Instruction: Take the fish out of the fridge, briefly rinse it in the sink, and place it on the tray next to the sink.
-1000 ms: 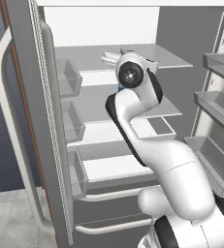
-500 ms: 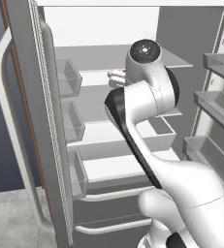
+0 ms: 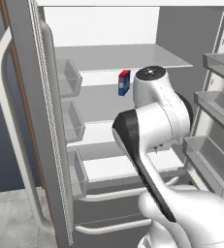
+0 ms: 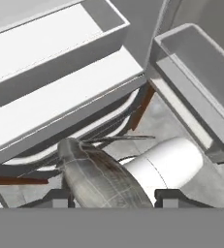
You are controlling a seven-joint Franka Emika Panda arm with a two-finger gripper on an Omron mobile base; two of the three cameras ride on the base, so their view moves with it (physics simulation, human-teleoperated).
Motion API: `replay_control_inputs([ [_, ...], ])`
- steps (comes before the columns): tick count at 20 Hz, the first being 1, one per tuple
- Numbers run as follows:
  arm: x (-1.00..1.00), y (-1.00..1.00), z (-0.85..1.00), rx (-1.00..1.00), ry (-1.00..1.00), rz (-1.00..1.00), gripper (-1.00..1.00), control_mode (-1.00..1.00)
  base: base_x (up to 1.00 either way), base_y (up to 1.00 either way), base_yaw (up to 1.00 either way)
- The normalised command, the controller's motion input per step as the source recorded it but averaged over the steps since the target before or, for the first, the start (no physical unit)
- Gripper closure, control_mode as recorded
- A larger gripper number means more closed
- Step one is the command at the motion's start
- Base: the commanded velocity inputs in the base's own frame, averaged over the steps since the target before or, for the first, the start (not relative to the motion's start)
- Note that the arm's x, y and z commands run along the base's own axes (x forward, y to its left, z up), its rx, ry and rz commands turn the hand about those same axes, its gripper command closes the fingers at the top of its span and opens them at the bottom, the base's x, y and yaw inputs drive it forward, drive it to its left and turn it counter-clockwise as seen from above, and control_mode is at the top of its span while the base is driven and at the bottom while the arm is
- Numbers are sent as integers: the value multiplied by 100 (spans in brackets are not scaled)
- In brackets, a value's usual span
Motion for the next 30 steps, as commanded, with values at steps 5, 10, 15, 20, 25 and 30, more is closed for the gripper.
replay_control_inputs([
  [5, -100, -100, -100, 35, -6, -8, 100, -100, 0, 0, 0],
  [10, -21, -28, -36, 6, -5, 0, 100, -100, 0, 0, 0],
  [15, -11, 23, 4, -21, -24, 0, 100, -100, 0, 0, 0],
  [20, 0, 0, 0, 0, 0, 0, 100, -100, 0, 0, 0],
  [25, 1, 0, 2, -2, -3, 0, 100, -100, 0, 0, 0],
  [30, -31, 3, -10, 1, 4, 0, 100, -100, 0, 0, 0],
])
